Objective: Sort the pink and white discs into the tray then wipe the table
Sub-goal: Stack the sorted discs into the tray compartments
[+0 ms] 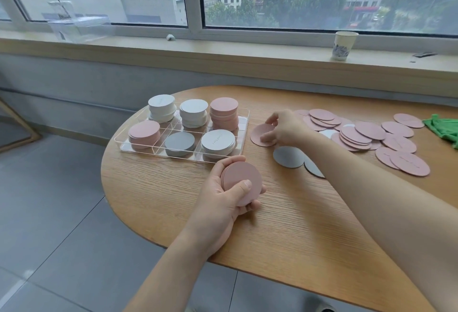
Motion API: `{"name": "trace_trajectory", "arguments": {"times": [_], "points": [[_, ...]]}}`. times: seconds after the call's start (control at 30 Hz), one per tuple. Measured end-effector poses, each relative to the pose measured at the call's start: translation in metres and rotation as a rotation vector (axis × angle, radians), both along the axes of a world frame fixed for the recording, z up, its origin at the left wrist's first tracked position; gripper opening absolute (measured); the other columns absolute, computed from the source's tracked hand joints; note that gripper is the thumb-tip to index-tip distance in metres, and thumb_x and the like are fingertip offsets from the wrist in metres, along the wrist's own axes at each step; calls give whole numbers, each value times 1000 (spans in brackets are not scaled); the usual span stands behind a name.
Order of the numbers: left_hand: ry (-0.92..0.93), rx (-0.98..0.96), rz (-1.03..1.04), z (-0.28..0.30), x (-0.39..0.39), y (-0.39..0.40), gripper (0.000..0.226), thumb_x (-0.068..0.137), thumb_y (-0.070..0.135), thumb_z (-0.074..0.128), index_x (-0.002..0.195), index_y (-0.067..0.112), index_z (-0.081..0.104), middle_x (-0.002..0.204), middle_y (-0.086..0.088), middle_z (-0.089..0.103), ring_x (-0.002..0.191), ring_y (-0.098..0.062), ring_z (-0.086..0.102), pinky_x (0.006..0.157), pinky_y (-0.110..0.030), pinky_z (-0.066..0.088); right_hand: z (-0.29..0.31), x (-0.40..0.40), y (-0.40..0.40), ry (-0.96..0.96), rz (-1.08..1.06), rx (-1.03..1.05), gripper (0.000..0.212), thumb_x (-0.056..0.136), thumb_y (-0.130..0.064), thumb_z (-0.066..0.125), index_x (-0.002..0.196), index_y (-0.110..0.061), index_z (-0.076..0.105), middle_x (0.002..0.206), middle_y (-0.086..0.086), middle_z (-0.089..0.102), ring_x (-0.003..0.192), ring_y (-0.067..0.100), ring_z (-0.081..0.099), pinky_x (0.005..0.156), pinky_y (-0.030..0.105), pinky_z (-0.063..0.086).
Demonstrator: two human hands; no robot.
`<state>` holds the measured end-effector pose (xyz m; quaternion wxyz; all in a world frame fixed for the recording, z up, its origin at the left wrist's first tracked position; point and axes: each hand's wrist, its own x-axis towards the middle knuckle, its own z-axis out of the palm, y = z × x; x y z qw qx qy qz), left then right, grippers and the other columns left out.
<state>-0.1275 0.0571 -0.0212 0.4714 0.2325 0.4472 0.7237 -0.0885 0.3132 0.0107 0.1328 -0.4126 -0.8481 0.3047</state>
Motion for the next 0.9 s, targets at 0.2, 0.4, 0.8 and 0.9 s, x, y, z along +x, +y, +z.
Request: {"name": "trace_trajectory", "arguments": {"times": [0.2,0.4,0.8,0.9], "points": [[-16,1,7,0,-1,0,42,99,-8,56,133,17,56,123,-21,62,99,-37,74,68,-35,59,3,57,-24,495,-57,-235,10,86,-14,79,90,-13,70,82,5,68,62,11,60,62,24,50],[-10,25,24,6,3,-1,41,97,4,62,136,14,53,119,-17,66,96,-35,73,70,-36,56,10,108,-89,742,43,-591,20,76,-16,83,88,-9,69,84,14,69,67,18,60,59,21,52],[22,38,-114,6,39,-3,53,85,2,71,134,13,52,113,-14,72,100,-38,70,72,-36,56,-16,126,-148,646,-6,-309,21,76,-22,87,83,-7,74,68,-1,68,59,4,56,57,17,45],[30,21,-109,5,40,-3,47,92,-5,64,134,14,55,119,-23,68,100,-39,72,77,-41,51,-15,136,-138,624,-30,-258,16,80,-29,84,81,-16,75,66,2,69,59,6,58,57,24,45]]}}
